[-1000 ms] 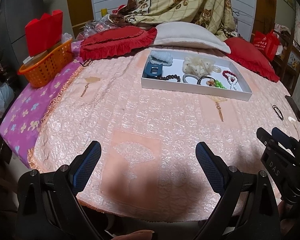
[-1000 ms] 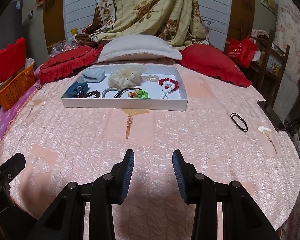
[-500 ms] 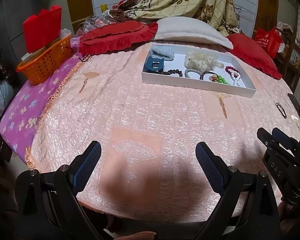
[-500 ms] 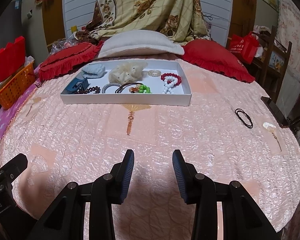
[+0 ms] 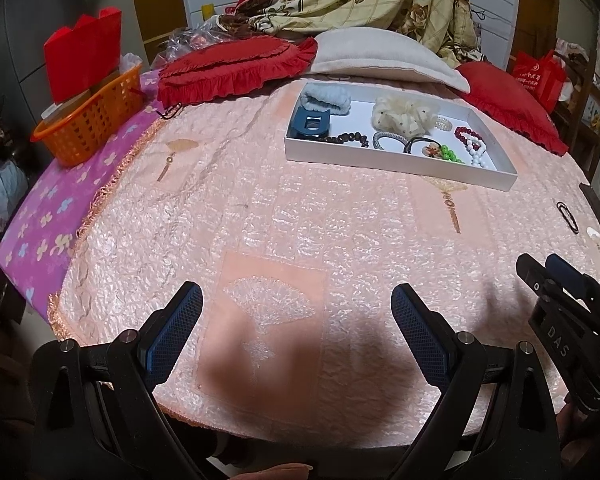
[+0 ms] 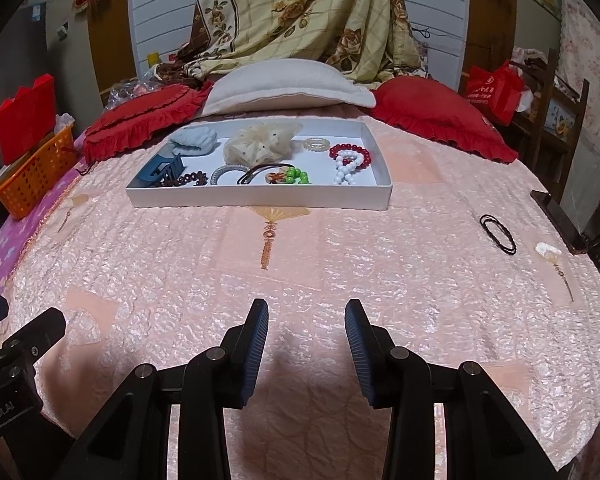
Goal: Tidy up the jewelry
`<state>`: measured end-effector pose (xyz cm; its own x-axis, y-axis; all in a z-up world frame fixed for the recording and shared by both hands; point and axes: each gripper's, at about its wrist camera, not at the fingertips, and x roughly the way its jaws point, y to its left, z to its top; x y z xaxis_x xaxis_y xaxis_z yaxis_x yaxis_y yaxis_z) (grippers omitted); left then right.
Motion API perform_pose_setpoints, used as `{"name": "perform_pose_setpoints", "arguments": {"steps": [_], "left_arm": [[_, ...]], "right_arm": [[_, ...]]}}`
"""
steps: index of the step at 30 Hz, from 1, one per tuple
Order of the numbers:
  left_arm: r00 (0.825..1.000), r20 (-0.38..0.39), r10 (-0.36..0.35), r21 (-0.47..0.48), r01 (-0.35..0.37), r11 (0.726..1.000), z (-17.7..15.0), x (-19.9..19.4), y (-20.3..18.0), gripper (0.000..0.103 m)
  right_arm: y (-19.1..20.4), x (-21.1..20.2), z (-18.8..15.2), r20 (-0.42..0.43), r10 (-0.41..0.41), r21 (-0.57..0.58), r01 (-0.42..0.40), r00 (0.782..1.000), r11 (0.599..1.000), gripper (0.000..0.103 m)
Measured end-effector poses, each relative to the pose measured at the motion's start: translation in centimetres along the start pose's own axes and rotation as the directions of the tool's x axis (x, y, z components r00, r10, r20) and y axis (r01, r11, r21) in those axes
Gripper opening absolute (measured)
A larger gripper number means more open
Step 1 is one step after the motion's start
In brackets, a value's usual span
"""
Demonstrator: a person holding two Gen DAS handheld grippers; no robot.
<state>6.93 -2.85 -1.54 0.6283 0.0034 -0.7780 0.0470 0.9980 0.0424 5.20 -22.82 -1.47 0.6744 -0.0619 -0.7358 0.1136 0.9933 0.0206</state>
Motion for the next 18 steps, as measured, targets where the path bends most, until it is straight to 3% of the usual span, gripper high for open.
{"name": "perform_pose_setpoints", "arguments": {"steps": [18], "left_arm": [[0.999, -0.006, 0.035, -0.009, -0.035, 0.999, 1.7, 2.3, 1.0, 0.095]], "right_arm": [[-0.4, 2.7, 1.3, -0.063, 0.021, 0.007, -0.021, 0.998, 1.0, 0.038]]}}
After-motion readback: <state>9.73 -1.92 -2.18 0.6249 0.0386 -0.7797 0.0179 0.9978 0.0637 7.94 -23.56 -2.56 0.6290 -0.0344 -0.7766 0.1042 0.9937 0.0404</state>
